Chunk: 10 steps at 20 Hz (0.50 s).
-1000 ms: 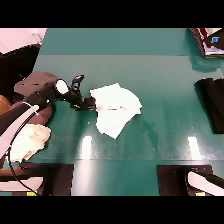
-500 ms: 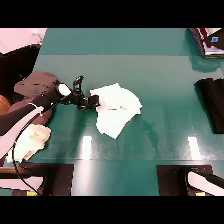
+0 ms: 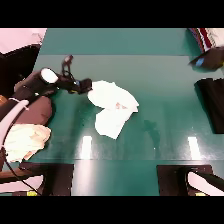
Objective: Fold the shirts.
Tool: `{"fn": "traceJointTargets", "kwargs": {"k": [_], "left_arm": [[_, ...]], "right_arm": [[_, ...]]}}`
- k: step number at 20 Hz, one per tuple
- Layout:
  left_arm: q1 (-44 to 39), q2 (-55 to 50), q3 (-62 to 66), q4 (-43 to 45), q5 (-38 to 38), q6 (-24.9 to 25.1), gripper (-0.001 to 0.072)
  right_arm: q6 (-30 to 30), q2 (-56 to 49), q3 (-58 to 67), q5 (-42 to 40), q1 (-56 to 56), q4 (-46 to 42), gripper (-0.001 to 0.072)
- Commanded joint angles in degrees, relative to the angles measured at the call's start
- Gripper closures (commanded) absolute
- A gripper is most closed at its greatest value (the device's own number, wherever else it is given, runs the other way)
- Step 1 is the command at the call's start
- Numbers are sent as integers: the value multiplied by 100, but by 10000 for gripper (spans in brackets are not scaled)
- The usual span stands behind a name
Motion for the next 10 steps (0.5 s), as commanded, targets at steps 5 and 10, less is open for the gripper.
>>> {"fn": "traceJointTargets", "kwargs": {"k": [5,10], "left_arm": [[173,343,481,643,-339,17,686],[173,343,481,748,-435,20,686]], "right_arm": [[76,-22,-4424,-1915,2068,1296,201],[-251,-1241,-4371,-3206,3617,2229,201]]}}
